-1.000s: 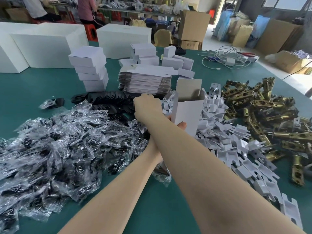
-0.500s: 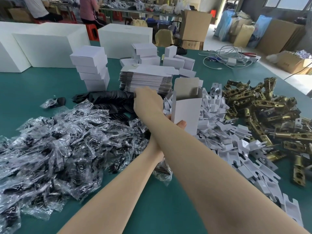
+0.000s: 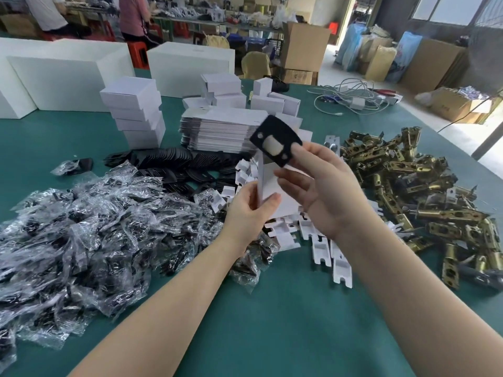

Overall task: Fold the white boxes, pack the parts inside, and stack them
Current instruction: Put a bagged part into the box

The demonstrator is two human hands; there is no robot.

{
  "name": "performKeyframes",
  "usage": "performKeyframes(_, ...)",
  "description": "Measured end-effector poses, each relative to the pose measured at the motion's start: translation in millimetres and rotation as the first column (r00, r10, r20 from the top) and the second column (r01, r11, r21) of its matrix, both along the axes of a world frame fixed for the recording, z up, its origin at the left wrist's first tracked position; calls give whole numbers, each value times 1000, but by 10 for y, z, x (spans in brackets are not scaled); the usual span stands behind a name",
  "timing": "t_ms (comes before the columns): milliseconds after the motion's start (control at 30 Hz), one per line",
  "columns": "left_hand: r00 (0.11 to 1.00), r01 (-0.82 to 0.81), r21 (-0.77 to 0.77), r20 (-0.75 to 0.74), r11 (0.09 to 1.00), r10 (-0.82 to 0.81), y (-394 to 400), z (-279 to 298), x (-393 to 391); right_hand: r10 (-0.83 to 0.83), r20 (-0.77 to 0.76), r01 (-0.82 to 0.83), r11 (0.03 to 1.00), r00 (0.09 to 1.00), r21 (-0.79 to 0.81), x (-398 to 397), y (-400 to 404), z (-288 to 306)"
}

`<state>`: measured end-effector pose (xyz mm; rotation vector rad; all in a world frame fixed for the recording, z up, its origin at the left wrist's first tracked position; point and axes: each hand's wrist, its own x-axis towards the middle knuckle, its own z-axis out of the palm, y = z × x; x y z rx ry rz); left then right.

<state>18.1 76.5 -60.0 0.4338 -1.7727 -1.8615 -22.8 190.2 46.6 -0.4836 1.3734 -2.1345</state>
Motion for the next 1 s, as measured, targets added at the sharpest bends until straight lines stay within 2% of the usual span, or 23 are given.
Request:
performKeyframes(200,1000,-25,-20,-4,999,25,-34,-97,-34,-89,38,85,992,995,93,-182,354,-183)
performKeyframes(533,999,-38,-48,-21,998,37,-51,-116,-31,-150,4,132,880,989,457,-373,594,-566)
performKeyframes(800,999,-25,-63,-38,998,23,-54,-123,-25,-232,-70,237,856,970,460,-516,547,-558)
performKeyframes(1000,999,-23,-55,-49,998,21,-58,-123,-26,-66,-80,99,828,995,552,-501,516,-542)
